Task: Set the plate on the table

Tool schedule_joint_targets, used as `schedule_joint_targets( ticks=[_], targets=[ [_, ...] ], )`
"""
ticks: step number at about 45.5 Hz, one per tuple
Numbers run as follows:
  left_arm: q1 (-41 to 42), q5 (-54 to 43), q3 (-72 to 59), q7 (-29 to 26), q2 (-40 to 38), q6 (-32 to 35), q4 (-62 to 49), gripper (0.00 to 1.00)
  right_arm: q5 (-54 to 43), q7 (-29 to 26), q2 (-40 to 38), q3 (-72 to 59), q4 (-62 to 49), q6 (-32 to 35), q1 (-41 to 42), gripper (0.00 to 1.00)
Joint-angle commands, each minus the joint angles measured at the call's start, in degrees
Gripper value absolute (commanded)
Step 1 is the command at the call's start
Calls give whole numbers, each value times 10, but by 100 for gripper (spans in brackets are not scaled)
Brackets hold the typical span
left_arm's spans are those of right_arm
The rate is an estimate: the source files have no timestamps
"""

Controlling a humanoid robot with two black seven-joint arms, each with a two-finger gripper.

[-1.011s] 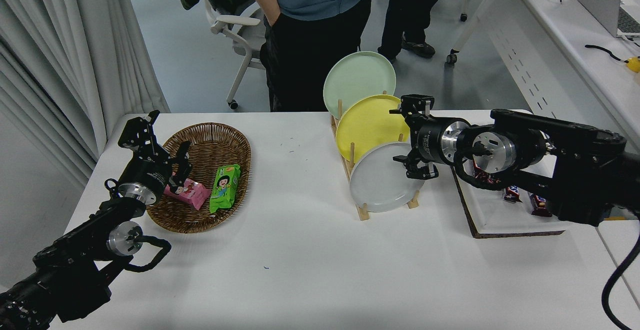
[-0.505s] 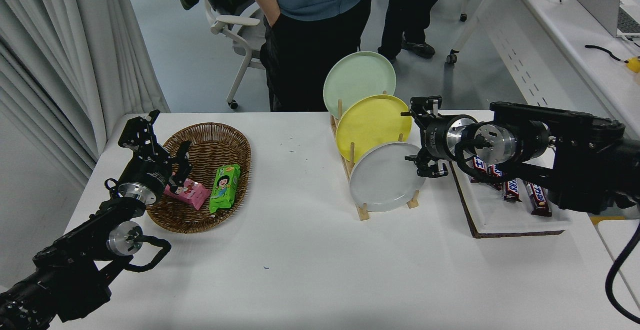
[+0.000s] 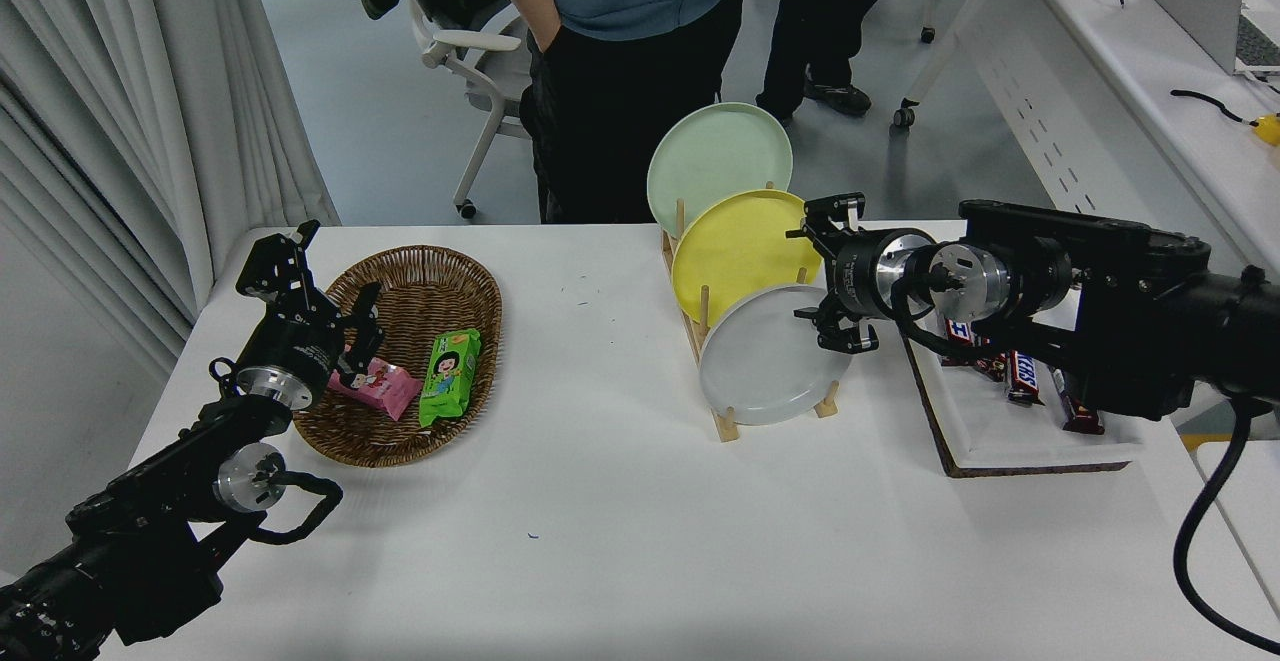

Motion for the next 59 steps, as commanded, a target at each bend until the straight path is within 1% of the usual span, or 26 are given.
schedule_joint_targets(
  ticks=[1,4,6,7,9,10,11,27,28,31,32,37,45,59],
  targets=[
    [0,0,0,0,0,0,0,100,-1,-18,7,0,-7,37,-6,78],
    [0,0,0,0,0,0,0,100,-4,-19,7,1,-6,41,-5,72],
    [0,0,0,0,0,0,0,100,-5,-19,7,3,-7,41,-5,70],
    [0,-1,0,0,0,0,0,100,-6,-19,7,5,-6,41,-5,66],
    [0,0,0,0,0,0,0,100,-6,-19,6,6,-6,42,-3,55],
    [0,-1,0,0,0,0,0,100,-7,-19,6,6,-6,42,-2,52],
    [0,-1,0,0,0,0,0,100,-8,-19,5,7,-6,42,-1,51],
    [0,0,0,0,0,0,0,100,-10,-19,5,8,-18,37,1,50],
    [0,-1,0,0,0,0,0,100,-10,-19,4,7,-18,36,1,49],
    [0,0,0,0,0,0,0,100,-15,-19,5,8,-19,35,2,38],
    [1,0,0,0,0,0,0,100,-17,-19,5,8,-19,35,2,37],
    [0,-1,0,-1,0,0,0,100,-18,-19,5,10,-20,37,1,38],
    [0,0,0,0,1,0,0,100,-18,-20,6,10,-20,36,0,38],
    [0,0,0,-1,1,0,0,100,-16,-20,6,9,-20,36,-1,36]
  ],
)
